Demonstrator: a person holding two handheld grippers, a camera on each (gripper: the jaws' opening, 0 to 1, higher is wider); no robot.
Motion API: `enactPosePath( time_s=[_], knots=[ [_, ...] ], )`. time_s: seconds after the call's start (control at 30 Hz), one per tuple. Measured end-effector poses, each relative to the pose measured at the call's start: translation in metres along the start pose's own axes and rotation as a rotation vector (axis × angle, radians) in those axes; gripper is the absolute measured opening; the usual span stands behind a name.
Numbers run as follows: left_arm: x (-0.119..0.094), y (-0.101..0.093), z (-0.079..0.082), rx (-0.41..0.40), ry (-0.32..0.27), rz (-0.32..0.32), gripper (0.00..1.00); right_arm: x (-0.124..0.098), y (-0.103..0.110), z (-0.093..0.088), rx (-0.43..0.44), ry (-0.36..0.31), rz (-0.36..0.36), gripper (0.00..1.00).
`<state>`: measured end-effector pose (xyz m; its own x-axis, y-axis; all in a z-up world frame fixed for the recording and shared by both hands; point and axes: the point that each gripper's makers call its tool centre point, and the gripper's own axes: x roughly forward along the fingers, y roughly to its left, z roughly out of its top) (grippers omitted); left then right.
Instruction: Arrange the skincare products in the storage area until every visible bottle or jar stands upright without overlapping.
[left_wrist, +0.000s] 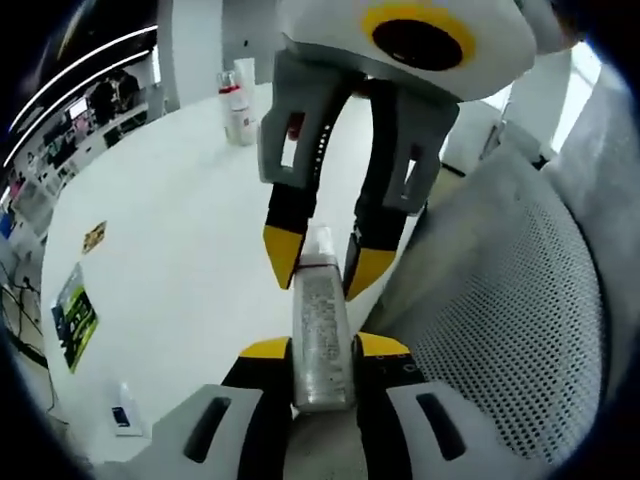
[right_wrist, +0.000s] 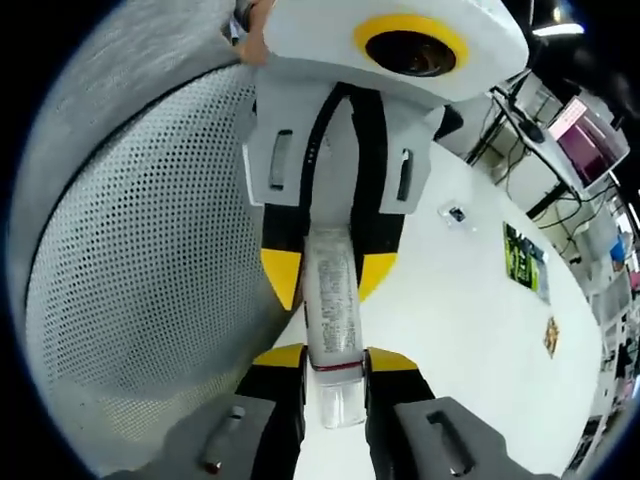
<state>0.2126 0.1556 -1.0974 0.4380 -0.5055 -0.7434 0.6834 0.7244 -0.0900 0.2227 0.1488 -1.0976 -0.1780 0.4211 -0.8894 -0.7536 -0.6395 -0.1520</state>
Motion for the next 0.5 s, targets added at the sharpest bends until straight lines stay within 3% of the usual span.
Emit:
enactPosePath(
  time_s=[0.2,0.33,0.43,0.5],
  knots=[
    [-0.0012,0.0016,0.0025,-0.056,-0.017,-0.012,0.19,-0.0025,-0.0049,0.0012,0.111,-0.051,-0.024,0.17],
    [-0.0012,0.0019,0.0020,-0.080,-0.016,-0.015,0.19,-0.0030,-0.0050,-0.0010,0.138,-0.058,-0.040,0.17],
    [-0.0018,0.0060,0.0018,-0.115,-0.018,-0.008,0.18,-0.0045,-0.0057,-0.0046,0.147,-0.053,-0.051,0.12],
    [-0.0030,0.0075,0.0018,-0.133,-0.020,-0.007,0.18,-0.0070,-0.0099,-0.0028,0.219,-0.093,-0.072,0.09]
  ],
)
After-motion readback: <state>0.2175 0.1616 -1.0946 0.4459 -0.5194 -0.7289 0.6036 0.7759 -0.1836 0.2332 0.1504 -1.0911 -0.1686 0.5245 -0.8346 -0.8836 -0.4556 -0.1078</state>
